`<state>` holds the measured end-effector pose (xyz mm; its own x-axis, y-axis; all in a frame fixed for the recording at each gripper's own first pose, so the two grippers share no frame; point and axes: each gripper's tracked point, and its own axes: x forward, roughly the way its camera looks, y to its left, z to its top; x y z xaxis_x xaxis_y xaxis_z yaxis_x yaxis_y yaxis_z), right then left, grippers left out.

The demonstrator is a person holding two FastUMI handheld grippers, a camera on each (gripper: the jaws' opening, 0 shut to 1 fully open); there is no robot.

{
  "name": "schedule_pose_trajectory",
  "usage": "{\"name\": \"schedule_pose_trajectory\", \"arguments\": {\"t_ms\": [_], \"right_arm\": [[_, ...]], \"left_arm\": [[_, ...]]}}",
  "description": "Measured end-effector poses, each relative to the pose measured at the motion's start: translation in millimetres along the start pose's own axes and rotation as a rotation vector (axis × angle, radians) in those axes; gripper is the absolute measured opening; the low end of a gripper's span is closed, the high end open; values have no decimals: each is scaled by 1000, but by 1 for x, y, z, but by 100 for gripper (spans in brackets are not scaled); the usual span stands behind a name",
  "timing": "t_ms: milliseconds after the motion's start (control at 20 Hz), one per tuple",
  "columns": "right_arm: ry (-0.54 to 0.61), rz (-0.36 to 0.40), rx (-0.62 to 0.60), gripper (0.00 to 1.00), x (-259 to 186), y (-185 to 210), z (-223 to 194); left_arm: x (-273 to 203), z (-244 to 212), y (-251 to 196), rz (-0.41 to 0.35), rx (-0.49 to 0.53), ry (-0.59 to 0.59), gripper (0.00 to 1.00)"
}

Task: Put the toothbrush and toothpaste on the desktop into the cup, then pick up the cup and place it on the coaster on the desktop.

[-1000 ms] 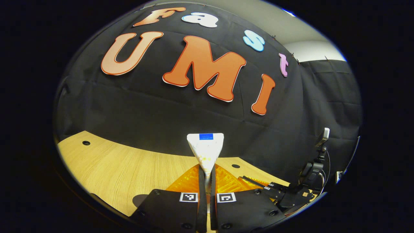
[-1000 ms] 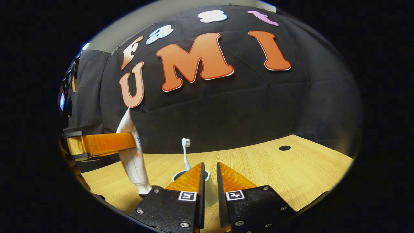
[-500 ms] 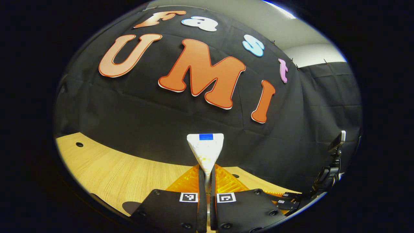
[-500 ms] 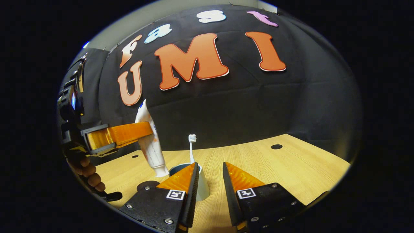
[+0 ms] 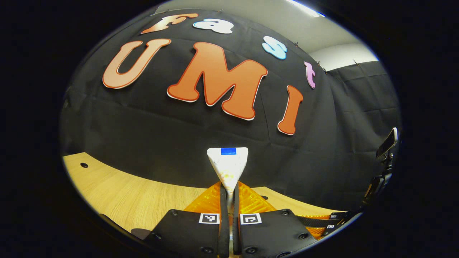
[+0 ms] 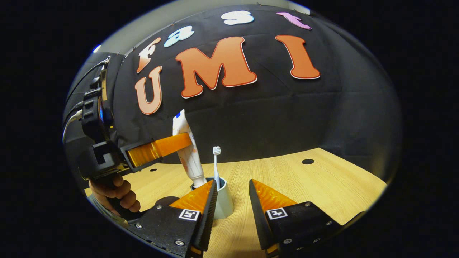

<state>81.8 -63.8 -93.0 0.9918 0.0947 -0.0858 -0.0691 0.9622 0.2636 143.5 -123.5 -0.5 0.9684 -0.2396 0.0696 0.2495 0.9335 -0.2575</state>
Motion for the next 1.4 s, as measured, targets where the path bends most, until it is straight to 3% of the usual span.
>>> {"name": "schedule_pose_trajectory", "arguments": {"t_ms": [150,400,600,900,950,1000,1100,1200,1250,1300,1350,1400], "right_arm": [[1,9,-5,56,-2,1,1],[18,17,-33,72,-5,1,1],[30,22,-30,76,-6,1,-1],[59,29,-28,76,-5,5,-7],[72,26,-32,77,-6,5,-10],[84,19,-36,87,-6,3,-12],[102,18,-32,84,-7,6,-14],[117,22,-26,86,-7,10,-16],[126,23,-25,86,-7,12,-17],[137,27,-26,87,-7,16,-18],[154,31,-23,87,-8,19,-19],[167,38,-15,88,-8,23,-19]], "left_arm": [[2,-16,1,3,-4,46,7],[1,-37,5,15,17,103,7],[-5,-47,6,13,17,146,10],[-15,-62,13,5,43,226,24],[-16,-65,16,13,56,239,31],[-19,-63,17,16,64,241,43],[-22,-47,19,12,94,191,54],[-27,-31,22,18,137,151,56],[-31,-23,23,26,156,135,62],[-33,-14,26,43,175,121,73],[-37,-5,31,76,199,104,76],[-40,3,38,100,220,83,88]]}}
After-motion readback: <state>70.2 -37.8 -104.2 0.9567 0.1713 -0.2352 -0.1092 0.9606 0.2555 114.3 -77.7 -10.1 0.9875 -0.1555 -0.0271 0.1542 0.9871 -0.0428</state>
